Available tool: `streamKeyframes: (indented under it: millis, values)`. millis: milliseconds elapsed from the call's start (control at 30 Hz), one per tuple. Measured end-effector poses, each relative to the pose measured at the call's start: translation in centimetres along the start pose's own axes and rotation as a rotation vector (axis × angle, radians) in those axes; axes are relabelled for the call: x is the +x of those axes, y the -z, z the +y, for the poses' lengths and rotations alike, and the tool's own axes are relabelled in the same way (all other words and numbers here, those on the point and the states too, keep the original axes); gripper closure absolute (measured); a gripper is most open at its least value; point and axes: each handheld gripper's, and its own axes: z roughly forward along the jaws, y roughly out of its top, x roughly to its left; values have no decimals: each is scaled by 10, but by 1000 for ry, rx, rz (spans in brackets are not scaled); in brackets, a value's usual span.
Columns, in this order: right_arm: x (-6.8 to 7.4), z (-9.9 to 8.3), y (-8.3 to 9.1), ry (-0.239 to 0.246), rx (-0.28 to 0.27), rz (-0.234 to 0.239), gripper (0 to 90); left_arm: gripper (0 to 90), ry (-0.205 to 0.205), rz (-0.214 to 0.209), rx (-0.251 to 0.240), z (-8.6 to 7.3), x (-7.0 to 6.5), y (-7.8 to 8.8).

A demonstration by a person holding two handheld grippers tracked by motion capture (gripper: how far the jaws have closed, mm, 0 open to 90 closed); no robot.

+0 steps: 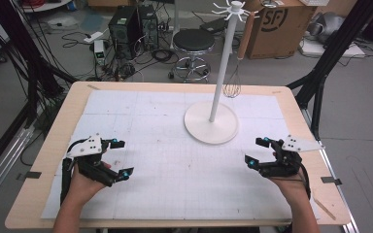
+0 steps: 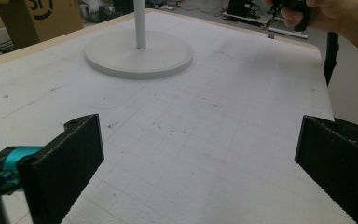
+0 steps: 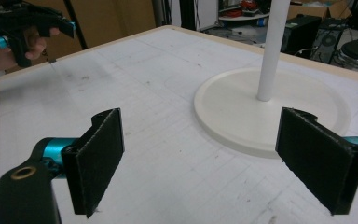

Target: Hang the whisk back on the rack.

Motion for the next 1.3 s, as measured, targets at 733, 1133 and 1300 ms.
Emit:
streamKeyframes:
  millis: [733, 1133, 1300]
  values:
    - [-3, -13, -17, -30, 67, -5, 146, 16, -4, 0, 12, -4, -3, 3]
    - [-9, -20, -18, -51, 81, -24, 145, 16, 7, 3, 21, -8, -1, 0]
    - [-9, -20, -17, -60, 81, -23, 145, 16, 11, 9, 35, -11, -1, -2]
